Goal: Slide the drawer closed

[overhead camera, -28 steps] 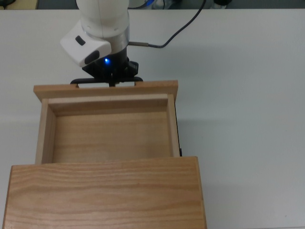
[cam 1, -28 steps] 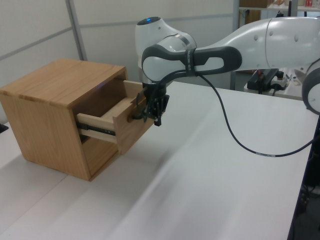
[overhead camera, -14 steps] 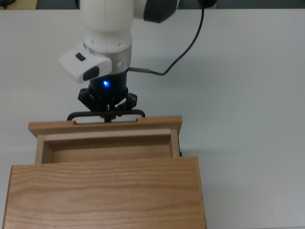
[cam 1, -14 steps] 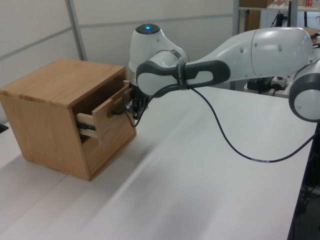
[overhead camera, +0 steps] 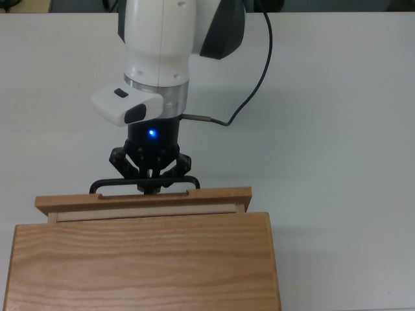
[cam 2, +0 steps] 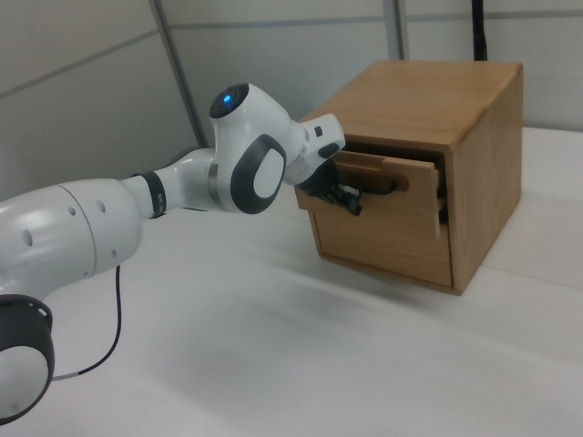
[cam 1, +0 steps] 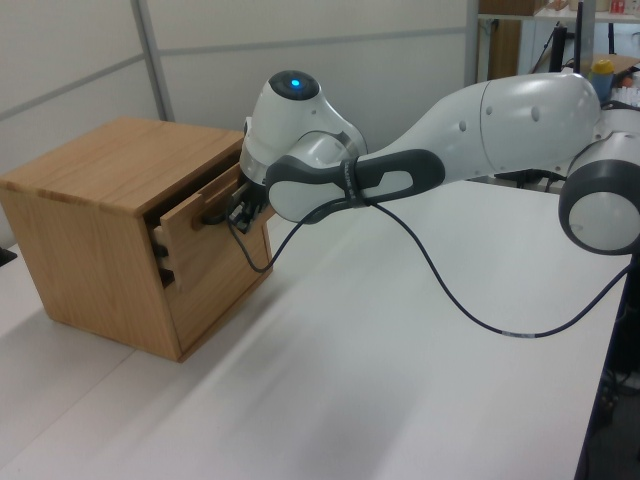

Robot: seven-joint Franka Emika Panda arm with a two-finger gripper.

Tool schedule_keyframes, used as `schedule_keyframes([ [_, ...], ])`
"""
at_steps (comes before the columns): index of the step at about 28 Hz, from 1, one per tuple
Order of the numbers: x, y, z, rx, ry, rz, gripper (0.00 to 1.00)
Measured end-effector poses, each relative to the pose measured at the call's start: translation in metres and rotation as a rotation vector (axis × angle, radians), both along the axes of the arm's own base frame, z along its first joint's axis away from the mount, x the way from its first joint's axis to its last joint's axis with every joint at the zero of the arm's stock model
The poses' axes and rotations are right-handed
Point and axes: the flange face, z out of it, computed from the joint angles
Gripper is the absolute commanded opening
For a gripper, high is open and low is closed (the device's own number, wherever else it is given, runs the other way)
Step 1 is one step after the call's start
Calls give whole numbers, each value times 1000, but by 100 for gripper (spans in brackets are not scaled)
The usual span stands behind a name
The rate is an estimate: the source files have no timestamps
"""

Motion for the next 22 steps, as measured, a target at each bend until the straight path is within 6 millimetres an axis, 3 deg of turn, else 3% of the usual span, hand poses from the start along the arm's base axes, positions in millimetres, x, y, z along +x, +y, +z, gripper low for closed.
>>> schedule_keyframes([
  [10,19,7,-6,-9,-110,29,0],
  [22,23,8,-10,-7,-128,17,0],
])
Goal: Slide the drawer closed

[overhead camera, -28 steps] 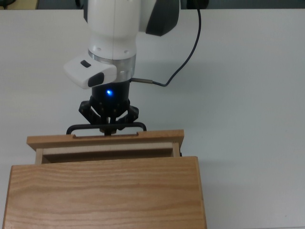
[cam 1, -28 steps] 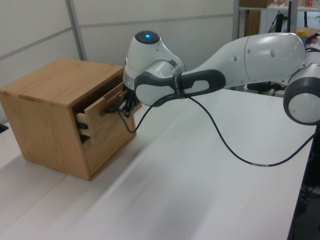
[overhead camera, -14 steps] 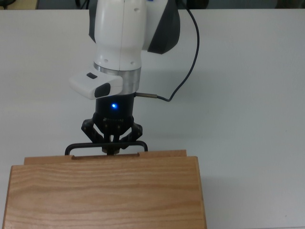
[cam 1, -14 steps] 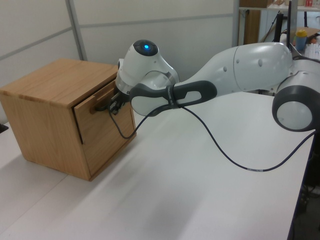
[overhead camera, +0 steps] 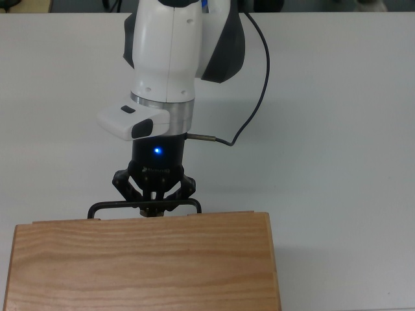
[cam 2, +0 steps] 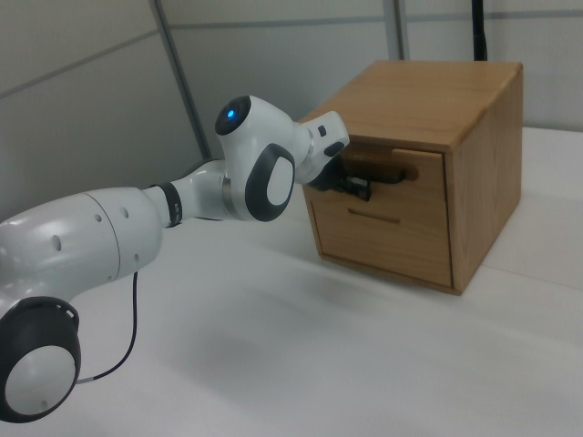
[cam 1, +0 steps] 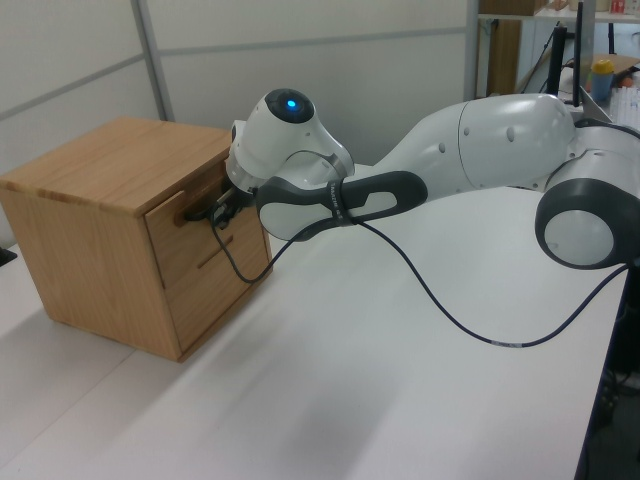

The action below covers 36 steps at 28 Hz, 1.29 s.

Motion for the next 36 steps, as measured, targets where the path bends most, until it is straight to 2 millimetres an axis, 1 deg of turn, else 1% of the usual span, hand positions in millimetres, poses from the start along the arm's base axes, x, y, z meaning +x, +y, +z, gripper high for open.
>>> schedule_keyframes([
  [4,-2,-1,1,7,19,-16,0],
  [6,-6,-4,1,4,84,-37,0],
  [8,-15,-9,5,-2,181,-66,0],
  [11,-29,-14,16,-8,282,-96,0],
  [16,-57,-20,43,5,423,-131,0],
  [21,-89,-28,74,37,544,-121,0],
  [24,-109,-34,97,50,590,-118,1],
  [30,-143,-39,132,72,643,-88,2],
  [33,-160,-43,144,82,664,-74,4],
  [36,-172,-47,153,89,675,-70,13],
])
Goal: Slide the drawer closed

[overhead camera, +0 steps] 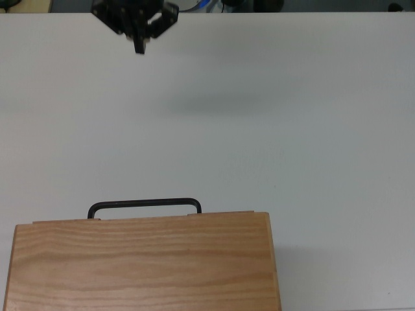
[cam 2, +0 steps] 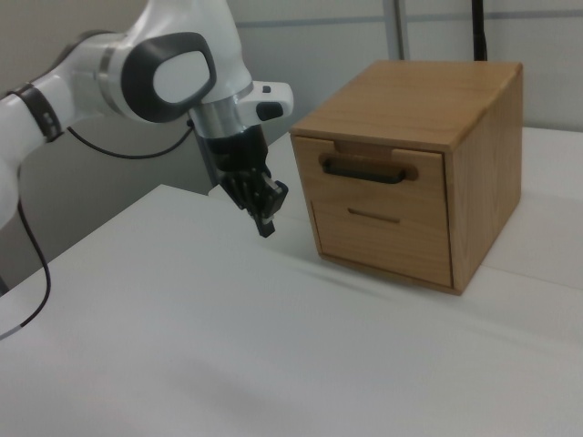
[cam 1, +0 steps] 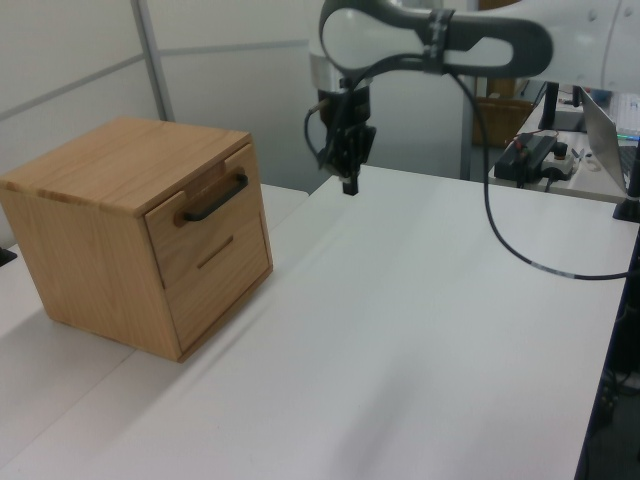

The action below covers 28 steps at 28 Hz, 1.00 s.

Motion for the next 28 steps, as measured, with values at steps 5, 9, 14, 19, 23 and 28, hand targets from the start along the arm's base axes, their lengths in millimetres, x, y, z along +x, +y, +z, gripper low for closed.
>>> schedule_keyframes([
  [5,-18,-7,16,11,13,20,38],
  [9,-29,-14,24,25,7,17,90],
  [14,-39,-22,29,29,7,29,100],
  [19,-48,-28,33,31,13,41,100],
  [23,-52,-29,38,32,11,46,100],
  [28,-59,-29,43,34,18,61,100],
])
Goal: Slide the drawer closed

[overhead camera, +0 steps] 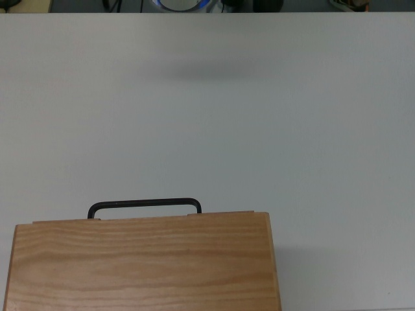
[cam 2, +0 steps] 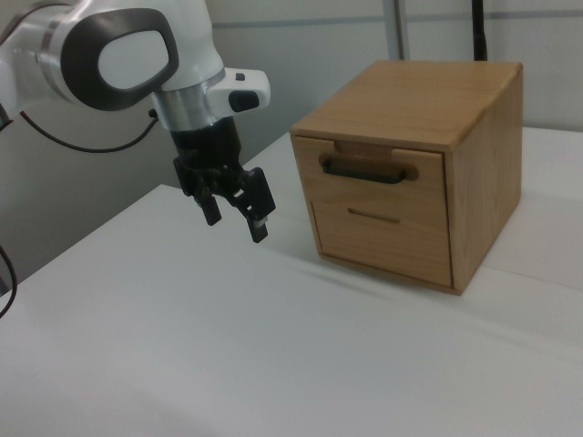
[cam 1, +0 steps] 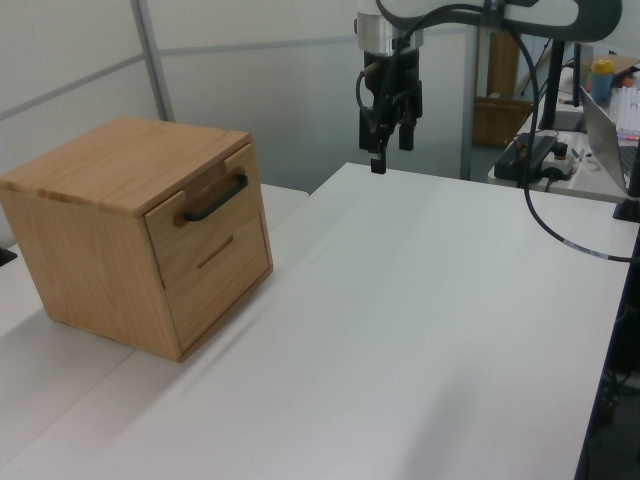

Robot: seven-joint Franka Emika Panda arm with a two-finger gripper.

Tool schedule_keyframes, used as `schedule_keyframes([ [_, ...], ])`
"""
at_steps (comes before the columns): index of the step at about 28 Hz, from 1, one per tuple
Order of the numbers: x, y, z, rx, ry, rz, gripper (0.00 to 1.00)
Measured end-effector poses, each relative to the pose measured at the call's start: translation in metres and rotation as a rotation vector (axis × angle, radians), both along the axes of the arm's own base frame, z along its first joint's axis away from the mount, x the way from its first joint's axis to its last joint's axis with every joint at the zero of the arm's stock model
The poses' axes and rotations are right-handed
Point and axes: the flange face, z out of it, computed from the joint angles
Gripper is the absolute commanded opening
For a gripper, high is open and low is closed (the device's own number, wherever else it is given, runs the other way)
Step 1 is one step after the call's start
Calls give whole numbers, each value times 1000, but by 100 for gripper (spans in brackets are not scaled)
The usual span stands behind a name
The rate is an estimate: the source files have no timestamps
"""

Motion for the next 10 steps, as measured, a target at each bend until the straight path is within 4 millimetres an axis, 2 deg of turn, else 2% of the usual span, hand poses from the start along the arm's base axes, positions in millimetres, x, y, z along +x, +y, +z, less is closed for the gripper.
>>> schedule_keyframes([
  [10,-4,-2,3,1,5,3,100],
])
